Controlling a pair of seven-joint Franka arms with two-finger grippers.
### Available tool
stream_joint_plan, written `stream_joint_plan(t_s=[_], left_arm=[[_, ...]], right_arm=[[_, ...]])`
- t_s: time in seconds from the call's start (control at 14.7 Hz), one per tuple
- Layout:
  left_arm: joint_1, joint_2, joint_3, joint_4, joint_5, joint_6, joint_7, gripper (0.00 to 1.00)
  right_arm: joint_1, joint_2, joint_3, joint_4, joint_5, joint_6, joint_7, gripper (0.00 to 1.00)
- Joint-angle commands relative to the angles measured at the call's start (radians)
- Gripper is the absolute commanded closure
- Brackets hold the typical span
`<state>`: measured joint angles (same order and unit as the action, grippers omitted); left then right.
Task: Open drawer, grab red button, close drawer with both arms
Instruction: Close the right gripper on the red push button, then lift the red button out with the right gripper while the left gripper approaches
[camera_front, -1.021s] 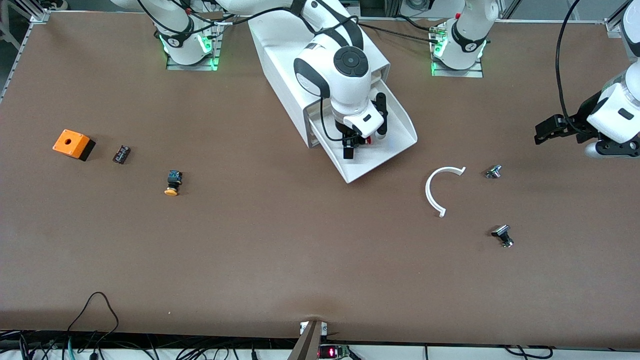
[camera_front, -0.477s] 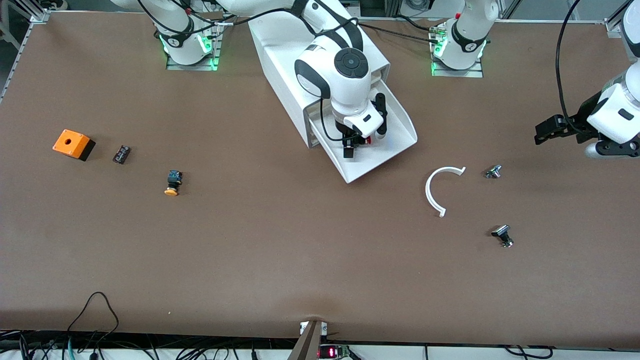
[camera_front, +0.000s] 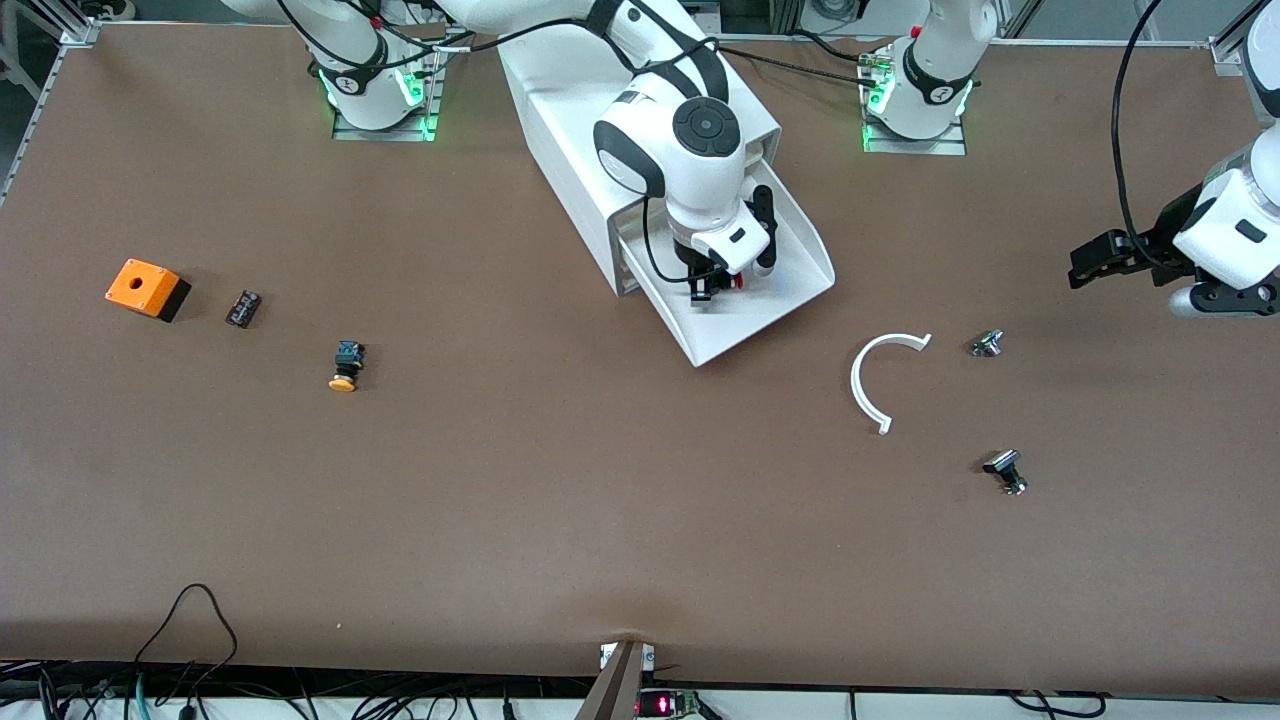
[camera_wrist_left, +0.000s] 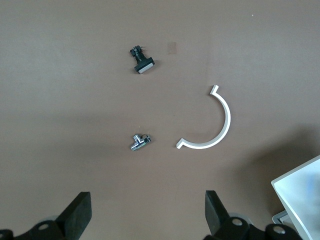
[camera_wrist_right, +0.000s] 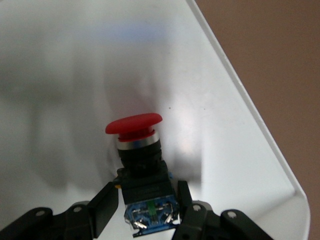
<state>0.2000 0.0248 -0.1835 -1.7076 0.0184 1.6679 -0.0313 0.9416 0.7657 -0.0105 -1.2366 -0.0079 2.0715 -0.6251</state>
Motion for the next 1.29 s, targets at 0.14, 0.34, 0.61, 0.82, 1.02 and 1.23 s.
stream_joint_plan(t_s=[0.14, 0.34, 0.61, 0.82, 1.02, 1.23], left_arm=[[-0.008, 0.027, 0.007, 0.052, -0.014, -0.034, -0.001, 0.00], [-0.010, 0.026, 0.007, 0.054, -0.015, -0.034, -0.005, 0.00], [-0.013, 0.026, -0.007, 0.060, -0.011, -0.043, 0.001, 0.00], [-0.016, 0.085, -0.016, 0.045, -0.009, -0.047, 0.010, 0.00], [-0.019, 0.121, -0.030, -0.001, -0.040, -0.039, 0.013, 0.00], [-0.059, 0.171, -0.042, -0.050, -0.100, 0.121, -0.112, 0.00]], right_arm=[[0.003, -0.011, 0.001, 0.006, -0.014, 0.013, 0.034, 0.60], [0.005, -0.054, -0.003, 0.006, -0.014, 0.002, 0.048, 0.67], [0.005, -0.133, -0.035, -0.003, -0.012, 0.001, 0.157, 0.71], [-0.030, -0.201, -0.083, -0.042, -0.011, 0.002, 0.284, 0.71], [-0.133, -0.275, -0.114, -0.127, -0.004, 0.009, 0.341, 0.71], [-0.269, -0.371, -0.115, -0.292, -0.004, 0.010, 0.515, 0.71]])
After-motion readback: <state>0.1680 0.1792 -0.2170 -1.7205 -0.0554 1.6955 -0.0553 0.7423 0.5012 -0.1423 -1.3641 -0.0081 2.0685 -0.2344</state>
